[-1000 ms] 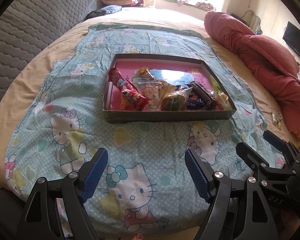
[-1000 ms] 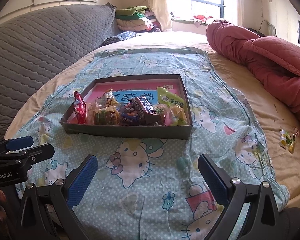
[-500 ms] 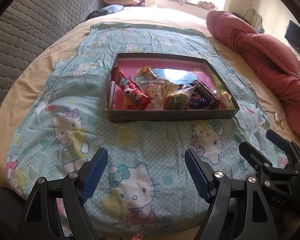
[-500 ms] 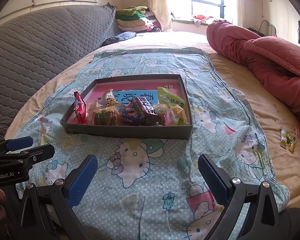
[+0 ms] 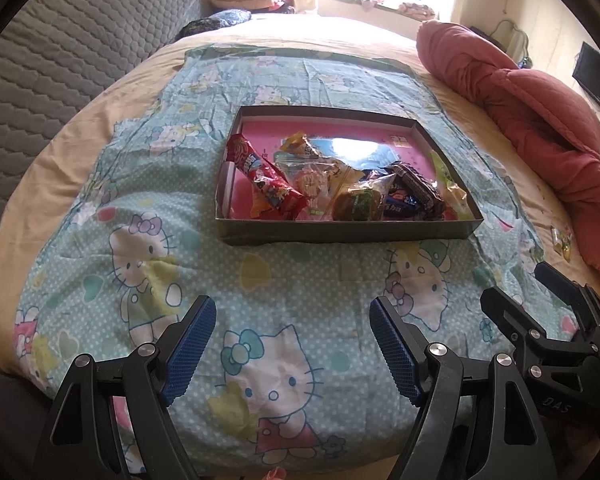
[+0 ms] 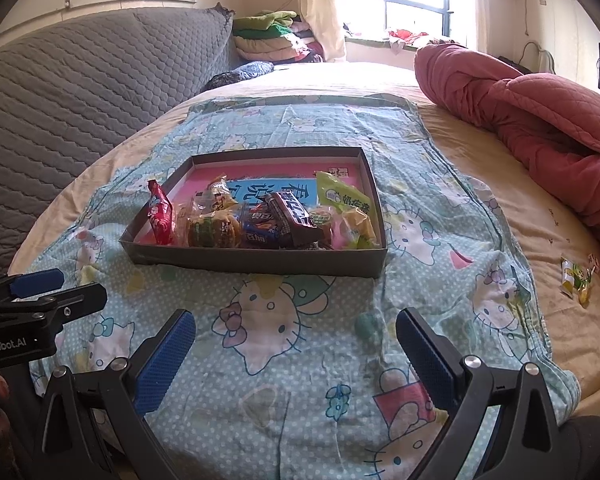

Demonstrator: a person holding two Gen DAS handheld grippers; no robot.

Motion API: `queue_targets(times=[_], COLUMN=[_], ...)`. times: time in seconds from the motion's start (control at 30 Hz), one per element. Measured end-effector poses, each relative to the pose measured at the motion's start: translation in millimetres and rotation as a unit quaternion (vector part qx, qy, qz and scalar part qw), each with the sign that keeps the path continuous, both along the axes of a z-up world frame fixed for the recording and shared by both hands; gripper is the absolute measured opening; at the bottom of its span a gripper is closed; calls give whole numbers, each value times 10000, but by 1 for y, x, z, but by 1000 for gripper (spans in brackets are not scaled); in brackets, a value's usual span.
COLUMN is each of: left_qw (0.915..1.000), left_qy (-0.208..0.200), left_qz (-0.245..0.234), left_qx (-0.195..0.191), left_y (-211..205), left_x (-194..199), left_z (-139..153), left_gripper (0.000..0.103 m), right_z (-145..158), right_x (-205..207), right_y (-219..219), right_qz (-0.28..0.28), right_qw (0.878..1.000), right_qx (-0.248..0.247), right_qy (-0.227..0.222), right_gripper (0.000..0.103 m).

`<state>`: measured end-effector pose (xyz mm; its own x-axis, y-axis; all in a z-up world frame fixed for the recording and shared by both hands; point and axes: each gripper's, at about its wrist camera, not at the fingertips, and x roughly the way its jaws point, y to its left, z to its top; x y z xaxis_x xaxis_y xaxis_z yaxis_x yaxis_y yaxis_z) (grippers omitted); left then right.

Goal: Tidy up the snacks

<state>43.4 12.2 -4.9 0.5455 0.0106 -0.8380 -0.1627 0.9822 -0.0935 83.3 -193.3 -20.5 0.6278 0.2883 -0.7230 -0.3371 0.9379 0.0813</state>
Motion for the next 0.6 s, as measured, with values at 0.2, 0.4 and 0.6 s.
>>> queue_targets(times=[0.2, 0.4, 0.6], left_qw=[10000, 10000, 10000], left_qy=[11, 42, 51], left_qz=[1, 17, -13], left_qx=[8, 15, 41], left_y=[-1, -1, -1], left_x=[0, 0, 0], left_z=[-1, -2, -2], left_gripper=[80, 80, 80], right_z=[0, 0, 0], right_x=[0, 0, 0], right_y=[0, 0, -1], right_qz=[0, 3, 7], right_qw=[10000, 10000, 10000], right_qx=[4, 7, -1], right_qy=[-2, -7, -8], right_gripper=[101, 101, 101])
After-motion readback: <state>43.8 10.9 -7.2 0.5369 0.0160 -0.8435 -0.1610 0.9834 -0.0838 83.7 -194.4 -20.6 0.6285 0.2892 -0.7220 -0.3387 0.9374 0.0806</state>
